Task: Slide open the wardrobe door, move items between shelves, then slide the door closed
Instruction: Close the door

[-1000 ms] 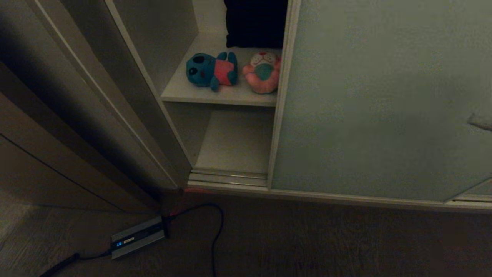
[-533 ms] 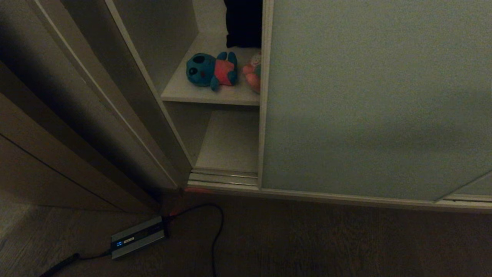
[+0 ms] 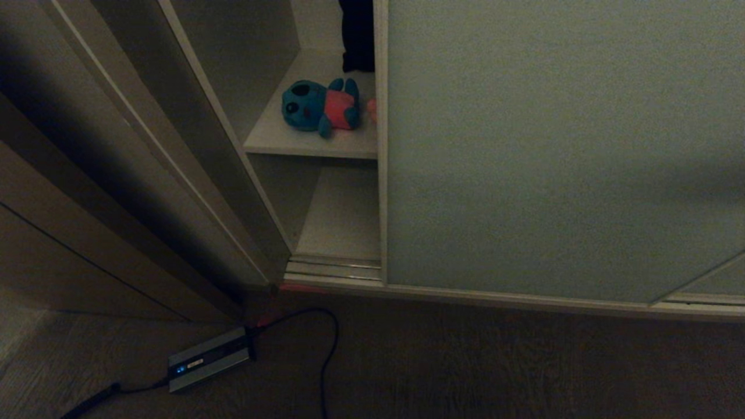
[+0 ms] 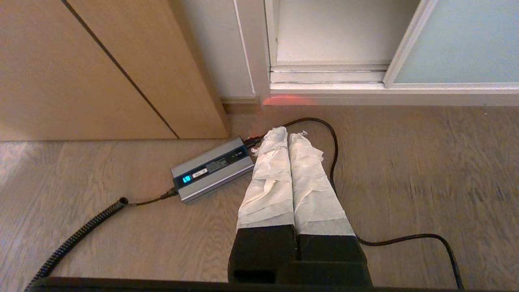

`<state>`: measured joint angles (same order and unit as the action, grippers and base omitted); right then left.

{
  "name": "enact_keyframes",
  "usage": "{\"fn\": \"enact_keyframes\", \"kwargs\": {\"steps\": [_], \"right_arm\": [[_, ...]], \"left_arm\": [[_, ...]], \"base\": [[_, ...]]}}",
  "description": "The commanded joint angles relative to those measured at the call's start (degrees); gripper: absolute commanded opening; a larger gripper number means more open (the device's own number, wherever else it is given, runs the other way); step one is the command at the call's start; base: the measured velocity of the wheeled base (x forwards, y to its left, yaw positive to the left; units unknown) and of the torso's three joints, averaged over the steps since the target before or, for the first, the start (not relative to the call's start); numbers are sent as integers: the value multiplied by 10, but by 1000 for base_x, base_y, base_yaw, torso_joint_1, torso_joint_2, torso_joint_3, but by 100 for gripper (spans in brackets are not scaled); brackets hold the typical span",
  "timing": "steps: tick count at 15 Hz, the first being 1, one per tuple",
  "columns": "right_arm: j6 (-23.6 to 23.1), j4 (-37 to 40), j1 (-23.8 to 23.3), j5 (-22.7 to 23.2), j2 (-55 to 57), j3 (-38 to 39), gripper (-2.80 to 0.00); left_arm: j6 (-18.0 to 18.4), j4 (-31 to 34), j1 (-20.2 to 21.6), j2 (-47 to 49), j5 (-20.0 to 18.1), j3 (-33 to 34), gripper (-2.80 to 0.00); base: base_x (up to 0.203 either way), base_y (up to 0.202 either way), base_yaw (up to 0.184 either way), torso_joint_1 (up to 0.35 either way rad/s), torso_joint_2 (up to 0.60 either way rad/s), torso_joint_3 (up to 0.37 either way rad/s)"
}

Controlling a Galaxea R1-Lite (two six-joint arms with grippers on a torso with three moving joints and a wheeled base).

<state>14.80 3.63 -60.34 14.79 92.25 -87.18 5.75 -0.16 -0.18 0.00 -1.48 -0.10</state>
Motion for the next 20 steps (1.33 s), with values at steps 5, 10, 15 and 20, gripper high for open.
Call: {"fn": "enact_keyframes", "kwargs": {"steps": [5, 10, 15, 20], "right_arm": [[7, 4, -58, 139, 198, -145, -280], [58, -3, -35, 204, 275, -211, -280], [125, -47, -5, 257, 313, -233, -280], [207, -132, 35, 258, 331, -231, -280]], "left_arm": [[0, 0, 0, 1, 0, 0, -280], [0, 0, 0, 1, 0, 0, -280], [0, 0, 0, 1, 0, 0, -280], [0, 0, 0, 1, 0, 0, -280]], "base": [[0, 0, 0, 0, 0, 0], [0, 0, 0, 0, 0, 0], [0, 0, 0, 0, 0, 0], [0, 0, 0, 0, 0, 0]]}}
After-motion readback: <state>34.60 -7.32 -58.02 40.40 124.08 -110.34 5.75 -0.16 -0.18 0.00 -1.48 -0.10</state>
